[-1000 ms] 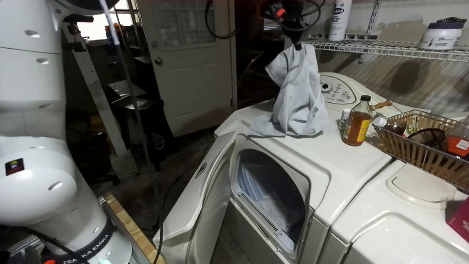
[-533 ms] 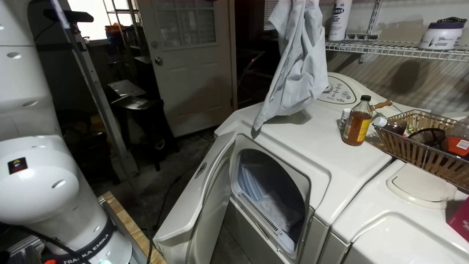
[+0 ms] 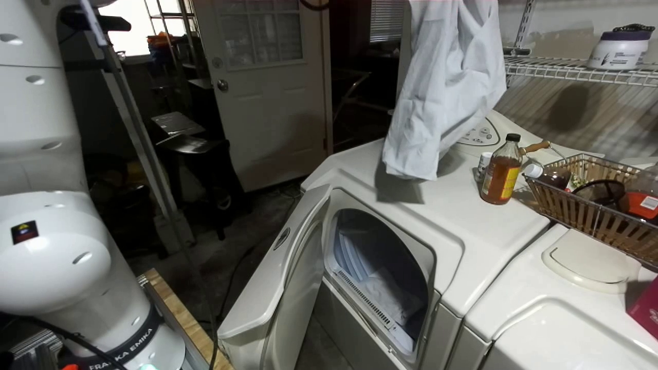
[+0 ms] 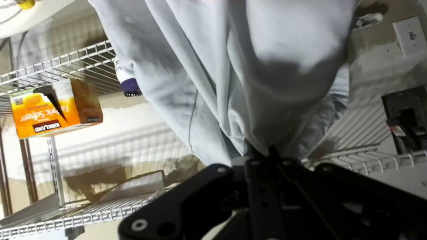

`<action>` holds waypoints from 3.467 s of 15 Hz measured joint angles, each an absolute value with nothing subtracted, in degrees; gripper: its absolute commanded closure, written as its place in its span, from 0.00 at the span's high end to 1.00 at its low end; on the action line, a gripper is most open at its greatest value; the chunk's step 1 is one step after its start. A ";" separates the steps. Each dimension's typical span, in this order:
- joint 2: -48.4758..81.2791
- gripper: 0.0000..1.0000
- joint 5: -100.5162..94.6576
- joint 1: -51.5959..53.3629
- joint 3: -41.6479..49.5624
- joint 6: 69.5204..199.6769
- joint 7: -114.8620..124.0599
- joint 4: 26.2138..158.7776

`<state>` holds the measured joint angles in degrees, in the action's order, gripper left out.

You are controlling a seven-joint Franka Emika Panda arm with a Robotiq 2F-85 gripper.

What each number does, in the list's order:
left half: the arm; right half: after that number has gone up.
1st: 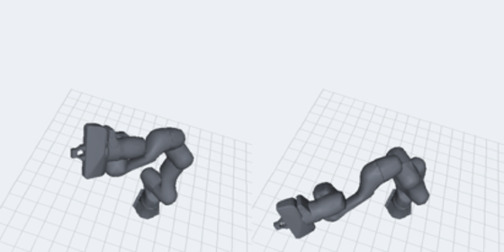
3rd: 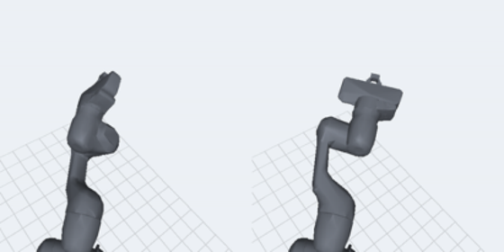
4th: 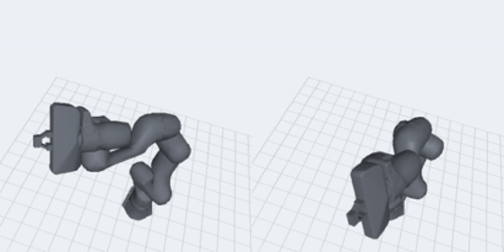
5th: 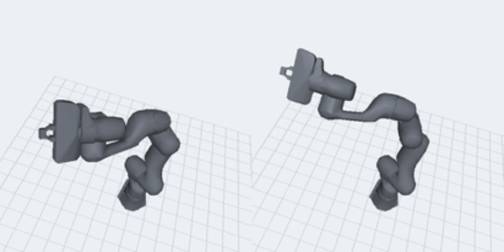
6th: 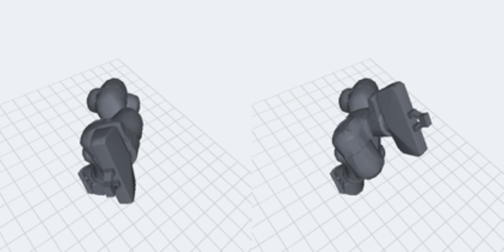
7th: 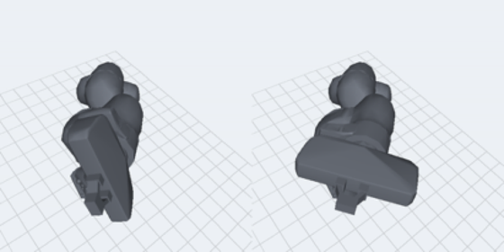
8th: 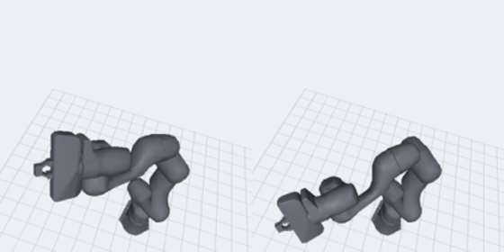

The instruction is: Put the item of clothing on top of the washing machine on the left inside the machine.

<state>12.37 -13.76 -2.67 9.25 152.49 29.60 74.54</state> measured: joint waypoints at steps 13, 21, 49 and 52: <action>33.04 0.01 -6.36 -4.31 5.34 158.77 24.68 82.39; 33.33 0.01 -3.31 -4.78 7.58 135.47 21.93 82.50; 46.34 1.00 -14.26 -6.05 15.75 133.40 18.33 77.22; 47.01 1.00 -9.16 -9.32 12.76 137.68 15.84 77.89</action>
